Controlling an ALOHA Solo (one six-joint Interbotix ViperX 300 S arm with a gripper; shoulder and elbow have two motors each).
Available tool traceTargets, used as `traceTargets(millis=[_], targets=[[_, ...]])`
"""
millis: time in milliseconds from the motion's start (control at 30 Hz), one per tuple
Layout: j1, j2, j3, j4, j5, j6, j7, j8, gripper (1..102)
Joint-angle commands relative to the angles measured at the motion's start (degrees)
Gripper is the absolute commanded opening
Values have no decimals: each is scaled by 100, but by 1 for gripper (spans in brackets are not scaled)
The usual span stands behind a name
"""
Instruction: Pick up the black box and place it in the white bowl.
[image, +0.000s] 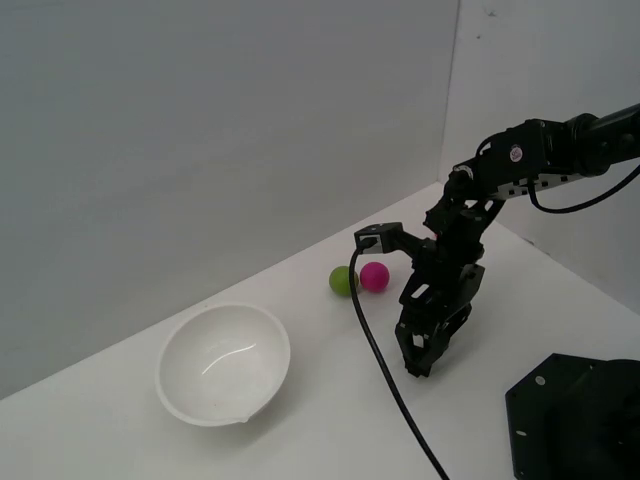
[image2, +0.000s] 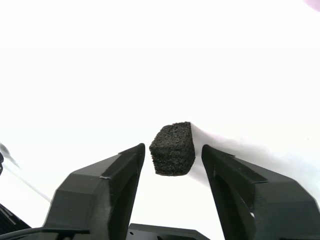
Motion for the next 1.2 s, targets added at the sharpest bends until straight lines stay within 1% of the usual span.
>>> traceTargets(millis=[0, 67, 233, 333, 367, 467, 567, 767, 1167], targets=[[-132, 35, 62, -9, -18, -141, 88, 53, 56], [-132, 35, 62, -9, -18, -158, 88, 53, 49], [-141, 0, 26, 9, 0, -176, 88, 53, 41], [-132, -9, 26, 18, 18, -176, 88, 53, 29], [-132, -9, 18, 18, 18, -176, 88, 53, 28], [-141, -9, 26, 26, 18, -176, 88, 62, 27], [-132, 9, 44, 26, 18, -176, 88, 70, 23], [-141, 53, 97, 0, -9, -158, 149, 88, 23], [-44, 439, 483, -255, -272, -149, 712, 88, 23]])
